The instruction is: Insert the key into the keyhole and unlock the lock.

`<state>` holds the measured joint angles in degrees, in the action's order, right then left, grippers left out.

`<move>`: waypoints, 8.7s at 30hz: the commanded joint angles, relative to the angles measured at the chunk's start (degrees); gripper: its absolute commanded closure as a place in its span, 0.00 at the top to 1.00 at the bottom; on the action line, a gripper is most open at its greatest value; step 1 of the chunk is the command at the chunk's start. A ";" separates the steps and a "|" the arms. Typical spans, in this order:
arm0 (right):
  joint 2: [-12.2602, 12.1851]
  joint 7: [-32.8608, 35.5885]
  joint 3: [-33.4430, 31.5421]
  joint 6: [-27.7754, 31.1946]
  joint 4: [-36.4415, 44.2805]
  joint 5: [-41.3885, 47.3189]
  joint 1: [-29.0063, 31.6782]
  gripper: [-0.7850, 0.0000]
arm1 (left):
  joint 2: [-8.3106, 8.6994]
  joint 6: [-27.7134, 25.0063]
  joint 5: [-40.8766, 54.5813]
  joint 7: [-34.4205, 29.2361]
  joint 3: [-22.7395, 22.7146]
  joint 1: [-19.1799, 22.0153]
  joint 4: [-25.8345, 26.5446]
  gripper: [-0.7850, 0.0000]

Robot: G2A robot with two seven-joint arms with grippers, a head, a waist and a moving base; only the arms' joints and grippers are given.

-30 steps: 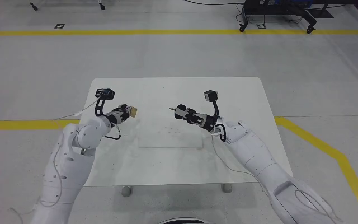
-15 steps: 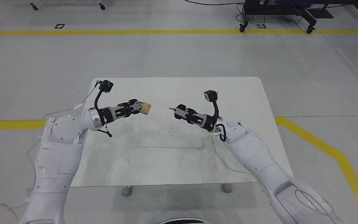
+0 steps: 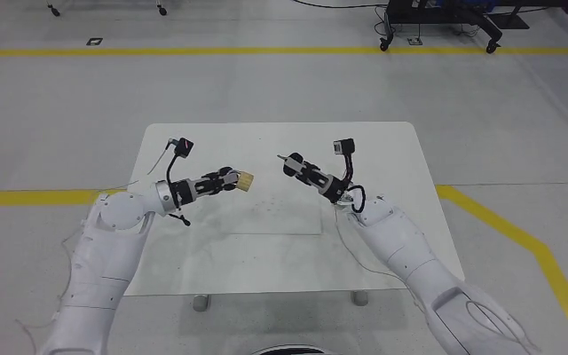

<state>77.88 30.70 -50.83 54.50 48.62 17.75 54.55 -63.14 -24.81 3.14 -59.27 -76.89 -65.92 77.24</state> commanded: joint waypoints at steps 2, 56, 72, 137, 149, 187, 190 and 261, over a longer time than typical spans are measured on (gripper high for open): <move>1.48 -0.68 2.61 -0.47 -1.45 0.31 -1.06 0.00 | -0.15 -0.51 2.89 -1.60 1.22 0.82 -0.91 0.00; 4.38 12.85 -5.24 3.50 -2.02 6.05 -1.42 0.00 | -2.05 20.32 24.20 -16.08 10.79 15.68 -25.02 0.00; 6.05 -18.34 -5.88 -4.81 9.12 -9.65 7.46 0.00 | -8.76 14.55 57.28 -0.90 13.88 14.77 -27.86 0.00; 11.71 -29.17 -1.60 -12.64 1.01 -21.10 4.32 0.00 | -12.24 -12.12 23.66 26.91 15.42 14.36 -30.21 0.00; 12.09 -28.79 -2.76 -12.65 0.45 -19.84 4.41 0.00 | -12.69 -12.53 23.88 25.64 14.86 14.65 -30.98 0.00; 13.12 -28.00 -4.34 -12.91 0.01 -21.75 4.66 0.00 | -13.70 -12.79 22.44 24.81 13.28 14.65 -31.89 0.00; 13.17 -27.76 -4.45 -12.87 -0.04 -21.89 4.66 0.00 | -13.77 -12.76 22.30 24.65 13.20 14.67 -31.97 0.00; 11.88 -21.66 -11.24 -13.96 5.18 -15.69 9.58 0.00 | -14.23 11.76 33.07 7.11 10.78 16.30 -34.31 0.00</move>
<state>89.75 6.32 -62.03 41.88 52.13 -2.90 62.87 -77.33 -15.19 34.03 -53.02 -65.59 -48.86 42.44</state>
